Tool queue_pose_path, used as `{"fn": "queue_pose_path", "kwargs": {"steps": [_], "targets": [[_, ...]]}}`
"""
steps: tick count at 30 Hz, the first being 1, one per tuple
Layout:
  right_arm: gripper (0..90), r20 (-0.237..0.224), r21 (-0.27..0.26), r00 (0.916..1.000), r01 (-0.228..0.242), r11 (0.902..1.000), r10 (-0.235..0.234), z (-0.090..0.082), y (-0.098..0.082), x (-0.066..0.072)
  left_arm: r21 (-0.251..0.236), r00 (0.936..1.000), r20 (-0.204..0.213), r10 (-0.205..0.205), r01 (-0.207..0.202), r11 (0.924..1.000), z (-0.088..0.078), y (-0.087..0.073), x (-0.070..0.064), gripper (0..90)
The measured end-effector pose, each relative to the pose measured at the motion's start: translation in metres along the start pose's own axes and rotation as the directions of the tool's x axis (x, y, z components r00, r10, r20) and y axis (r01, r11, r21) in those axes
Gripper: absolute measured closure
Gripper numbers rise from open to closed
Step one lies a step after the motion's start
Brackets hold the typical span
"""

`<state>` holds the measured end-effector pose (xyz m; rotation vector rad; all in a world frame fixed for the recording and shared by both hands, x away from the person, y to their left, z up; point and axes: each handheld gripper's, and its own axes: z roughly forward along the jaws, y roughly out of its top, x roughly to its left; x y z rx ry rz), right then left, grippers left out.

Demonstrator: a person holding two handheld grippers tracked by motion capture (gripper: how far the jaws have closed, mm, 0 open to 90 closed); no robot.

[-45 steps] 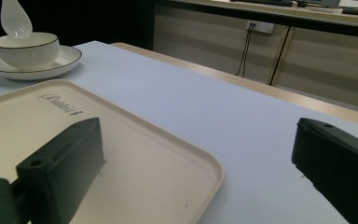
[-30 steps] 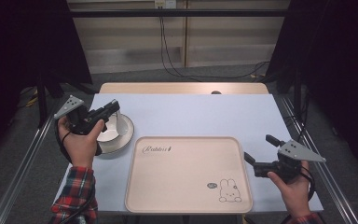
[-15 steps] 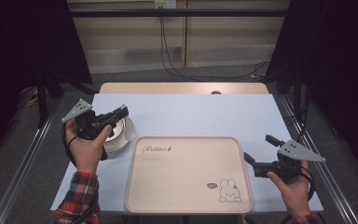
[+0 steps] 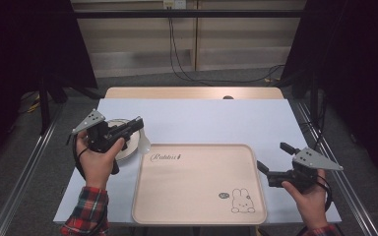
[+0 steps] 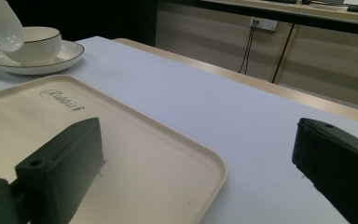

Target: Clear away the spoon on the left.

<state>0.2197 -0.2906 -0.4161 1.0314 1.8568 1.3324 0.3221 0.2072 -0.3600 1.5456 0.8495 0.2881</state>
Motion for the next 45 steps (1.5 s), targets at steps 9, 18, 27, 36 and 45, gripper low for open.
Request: {"fn": "queue_pose_path", "kwargs": {"steps": [9,18,27,36,45], "targets": [[1.1,0.007,-0.001,1.0000,-0.005,1.0000,0.005,0.001,0.000,0.000,0.023,0.9992,0.039,-0.011,0.010,0.9997,0.006,-0.009,-0.010,85.9],[1.0,0.002,0.002,1.0000,0.002,1.0000,-0.002,0.002,-0.001,0.001,0.055,0.9974,0.070,-0.018,0.014,0.9984,0.011,-0.019,-0.017,85.9],[0.8,-0.002,0.010,1.0000,-0.002,0.9999,0.002,0.003,-0.001,0.002,0.089,0.9929,0.115,-0.030,0.020,0.9958,0.016,-0.029,-0.025,85.9],[0.7,0.005,0.011,1.0000,-0.002,0.9999,0.002,0.002,-0.001,0.002,0.119,0.9886,0.144,-0.045,0.028,0.9926,0.017,-0.037,-0.030,85.9],[0.2,-0.001,0.015,1.0000,0.004,0.9999,-0.004,0.003,-0.002,0.003,0.159,0.9870,0.156,-0.038,0.012,0.9871,0.019,-0.047,-0.037,85.8]]}}
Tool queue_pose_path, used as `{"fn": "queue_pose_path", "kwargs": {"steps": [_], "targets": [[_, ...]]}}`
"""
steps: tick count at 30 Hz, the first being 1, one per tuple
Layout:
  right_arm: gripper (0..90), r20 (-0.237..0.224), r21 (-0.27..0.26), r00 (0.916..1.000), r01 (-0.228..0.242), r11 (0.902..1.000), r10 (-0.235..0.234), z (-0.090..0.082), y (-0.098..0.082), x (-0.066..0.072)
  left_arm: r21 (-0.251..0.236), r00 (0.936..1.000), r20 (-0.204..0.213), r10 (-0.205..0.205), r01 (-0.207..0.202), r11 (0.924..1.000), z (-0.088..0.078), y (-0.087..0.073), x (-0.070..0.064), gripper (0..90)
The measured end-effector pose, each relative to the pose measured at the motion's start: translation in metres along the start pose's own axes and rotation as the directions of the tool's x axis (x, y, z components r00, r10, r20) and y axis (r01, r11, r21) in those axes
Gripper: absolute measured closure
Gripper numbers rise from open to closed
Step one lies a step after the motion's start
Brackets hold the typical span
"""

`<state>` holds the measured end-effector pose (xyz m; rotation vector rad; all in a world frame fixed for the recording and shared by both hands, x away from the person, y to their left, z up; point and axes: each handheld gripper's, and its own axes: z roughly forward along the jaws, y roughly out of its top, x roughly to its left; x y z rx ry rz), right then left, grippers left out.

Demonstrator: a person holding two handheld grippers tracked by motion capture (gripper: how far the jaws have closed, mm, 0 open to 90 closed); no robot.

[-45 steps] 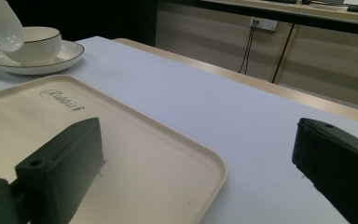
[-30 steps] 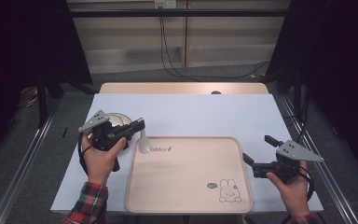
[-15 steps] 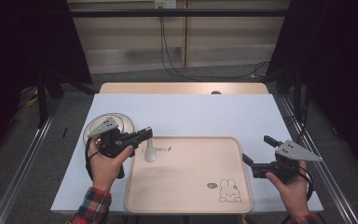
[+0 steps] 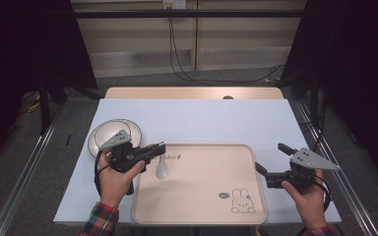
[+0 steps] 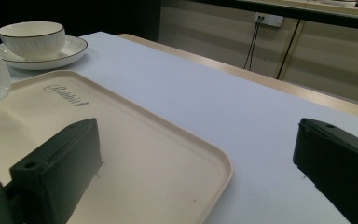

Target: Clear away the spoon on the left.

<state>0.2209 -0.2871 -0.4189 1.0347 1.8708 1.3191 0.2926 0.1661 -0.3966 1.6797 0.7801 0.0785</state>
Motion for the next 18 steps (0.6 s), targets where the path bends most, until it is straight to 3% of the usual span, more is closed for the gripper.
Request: {"fn": "queue_pose_path", "kwargs": {"steps": [18], "targets": [[0.0,-0.015,0.009,0.9999,0.001,1.0000,-0.001,0.000,0.000,0.000,0.018,0.9988,0.038,-0.031,0.030,0.9994,-0.003,-0.012,-0.006,85.8]]}}
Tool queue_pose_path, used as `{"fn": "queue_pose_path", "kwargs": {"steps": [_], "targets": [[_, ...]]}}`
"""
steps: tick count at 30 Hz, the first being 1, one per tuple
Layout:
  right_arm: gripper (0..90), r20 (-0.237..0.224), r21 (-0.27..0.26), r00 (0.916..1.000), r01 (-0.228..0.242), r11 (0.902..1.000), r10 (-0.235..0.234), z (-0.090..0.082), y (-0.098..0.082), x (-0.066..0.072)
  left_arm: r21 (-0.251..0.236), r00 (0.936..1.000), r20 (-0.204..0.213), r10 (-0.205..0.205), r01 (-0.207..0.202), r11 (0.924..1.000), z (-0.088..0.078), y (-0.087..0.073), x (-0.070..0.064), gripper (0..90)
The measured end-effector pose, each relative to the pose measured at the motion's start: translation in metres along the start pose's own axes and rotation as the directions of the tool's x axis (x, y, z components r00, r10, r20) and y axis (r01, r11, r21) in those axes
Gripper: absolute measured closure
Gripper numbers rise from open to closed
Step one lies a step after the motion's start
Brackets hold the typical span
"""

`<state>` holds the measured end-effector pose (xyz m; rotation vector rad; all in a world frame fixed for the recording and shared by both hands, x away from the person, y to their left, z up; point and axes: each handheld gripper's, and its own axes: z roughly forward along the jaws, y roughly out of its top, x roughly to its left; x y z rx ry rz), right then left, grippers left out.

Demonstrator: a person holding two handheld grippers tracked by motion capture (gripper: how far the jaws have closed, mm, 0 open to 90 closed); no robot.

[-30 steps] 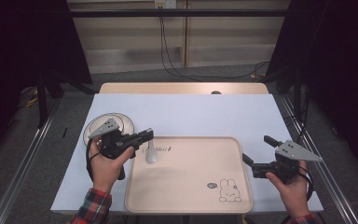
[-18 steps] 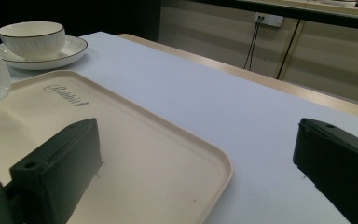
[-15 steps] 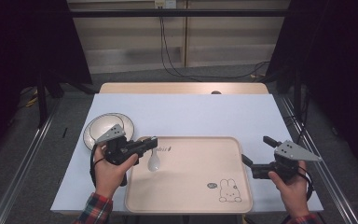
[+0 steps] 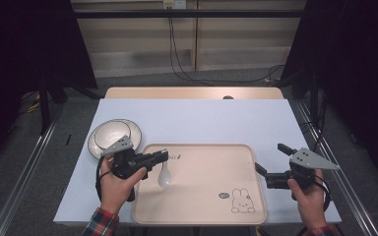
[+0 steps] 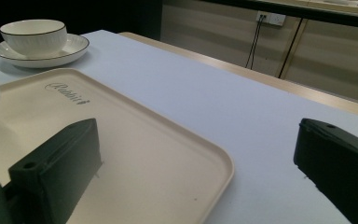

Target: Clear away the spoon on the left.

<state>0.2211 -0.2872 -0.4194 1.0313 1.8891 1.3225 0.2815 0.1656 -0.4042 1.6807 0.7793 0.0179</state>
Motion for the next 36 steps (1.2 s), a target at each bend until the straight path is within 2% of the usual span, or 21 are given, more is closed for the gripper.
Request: {"fn": "queue_pose_path", "kwargs": {"steps": [7,12,16,22,28,36], "targets": [[0.0,0.004,-0.003,1.0000,0.004,1.0000,-0.004,0.001,0.000,0.001,0.011,0.9998,0.014,-0.016,0.016,0.9998,-0.002,-0.006,-0.001,85.8],[0.0,0.008,-0.005,1.0000,0.005,1.0000,-0.005,0.000,0.000,0.001,0.010,0.9986,0.028,-0.045,0.045,0.9990,-0.003,-0.010,0.000,85.8],[0.0,0.008,-0.005,1.0000,0.005,1.0000,-0.005,0.001,0.000,0.001,0.015,0.9983,0.033,-0.049,0.048,0.9987,-0.003,-0.011,-0.001,85.7],[0.0,0.006,-0.005,1.0000,0.003,1.0000,-0.003,0.001,0.000,0.001,0.017,0.9957,0.055,-0.075,0.074,0.9971,-0.001,-0.014,0.000,85.8],[0.1,0.004,-0.003,1.0000,0.006,1.0000,-0.006,0.001,0.000,0.001,0.031,0.9934,0.080,-0.082,0.080,0.9963,0.000,-0.017,0.001,85.7],[0.1,0.005,-0.003,1.0000,0.008,1.0000,-0.008,0.000,0.000,0.001,0.053,0.9938,0.068,-0.089,0.085,0.9950,0.004,-0.023,0.004,85.7]]}}
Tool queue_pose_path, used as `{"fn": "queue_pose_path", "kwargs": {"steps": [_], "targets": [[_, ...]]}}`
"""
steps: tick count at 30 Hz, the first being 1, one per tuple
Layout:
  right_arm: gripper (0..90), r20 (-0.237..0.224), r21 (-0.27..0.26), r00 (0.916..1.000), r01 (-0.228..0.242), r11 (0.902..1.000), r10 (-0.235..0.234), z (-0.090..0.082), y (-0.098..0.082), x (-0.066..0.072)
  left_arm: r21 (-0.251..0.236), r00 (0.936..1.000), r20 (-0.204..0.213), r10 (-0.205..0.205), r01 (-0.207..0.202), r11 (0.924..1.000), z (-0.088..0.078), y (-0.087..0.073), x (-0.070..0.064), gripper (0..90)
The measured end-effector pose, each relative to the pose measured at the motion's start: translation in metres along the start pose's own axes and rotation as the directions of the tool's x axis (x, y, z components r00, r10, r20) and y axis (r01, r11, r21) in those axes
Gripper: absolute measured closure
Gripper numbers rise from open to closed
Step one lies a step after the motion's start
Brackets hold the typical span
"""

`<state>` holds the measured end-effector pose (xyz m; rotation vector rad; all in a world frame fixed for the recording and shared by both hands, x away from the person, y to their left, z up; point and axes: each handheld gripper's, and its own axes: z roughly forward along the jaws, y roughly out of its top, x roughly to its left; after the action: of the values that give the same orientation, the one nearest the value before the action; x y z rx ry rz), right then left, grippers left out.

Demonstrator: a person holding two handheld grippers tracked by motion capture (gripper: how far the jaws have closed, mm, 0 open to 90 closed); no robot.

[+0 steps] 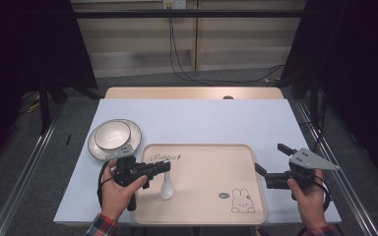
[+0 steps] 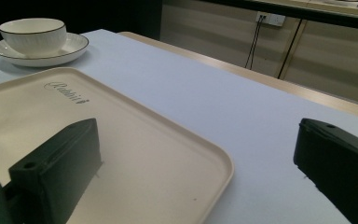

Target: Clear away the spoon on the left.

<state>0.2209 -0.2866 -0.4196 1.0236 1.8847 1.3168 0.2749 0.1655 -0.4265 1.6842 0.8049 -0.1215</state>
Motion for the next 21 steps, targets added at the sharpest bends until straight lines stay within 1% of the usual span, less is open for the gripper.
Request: {"fn": "queue_pose_path", "kwargs": {"steps": [3,5,9,10,12,13,15,16,18,21], "targets": [[0.1,-0.001,-0.001,1.0000,-0.001,1.0000,0.001,0.000,0.000,0.000,0.008,1.0000,-0.001,0.004,-0.004,1.0000,0.001,-0.001,0.001,85.7],[0.1,0.000,-0.001,1.0000,-0.001,1.0000,0.001,0.000,0.000,0.000,0.008,1.0000,0.004,-0.004,0.004,1.0000,0.001,-0.002,0.002,85.7],[0.1,0.000,0.001,1.0000,-0.002,1.0000,0.002,-0.001,0.000,0.000,0.002,1.0000,0.009,-0.005,0.005,1.0000,0.002,-0.003,0.003,85.6],[0.1,0.001,0.000,1.0000,-0.001,1.0000,0.001,-0.001,0.000,0.000,0.002,1.0000,0.006,-0.005,0.005,1.0000,0.002,-0.003,0.004,85.6],[0.1,0.002,0.000,1.0000,-0.004,1.0000,0.004,-0.001,0.000,0.000,0.003,0.9999,-0.008,0.013,-0.013,0.9999,0.002,-0.002,0.005,85.3],[0.1,0.002,0.000,1.0000,-0.004,1.0000,0.004,-0.001,0.000,0.000,0.002,0.9998,-0.007,0.016,-0.016,0.9999,0.002,-0.003,0.005,85.0],[0.1,0.001,0.001,1.0000,-0.001,1.0000,0.001,-0.001,0.000,-0.001,0.000,0.9998,-0.011,0.018,-0.018,0.9998,0.001,-0.003,0.007,84.6],[0.1,0.000,0.000,1.0000,-0.003,1.0000,0.003,-0.001,0.000,-0.001,-0.001,0.9995,-0.022,0.020,-0.020,0.9998,0.002,-0.003,0.008,84.4],[0.1,-0.001,0.000,1.0000,-0.003,1.0000,0.003,-0.001,0.000,-0.001,-0.003,0.9996,-0.022,0.018,-0.018,0.9998,0.002,-0.003,0.010,83.9],[0.1,-0.001,0.002,1.0000,-0.001,1.0000,0.001,-0.001,0.000,-0.001,-0.003,0.9990,-0.032,0.031,-0.031,0.9995,0.002,-0.003,0.011,83.3]]}}
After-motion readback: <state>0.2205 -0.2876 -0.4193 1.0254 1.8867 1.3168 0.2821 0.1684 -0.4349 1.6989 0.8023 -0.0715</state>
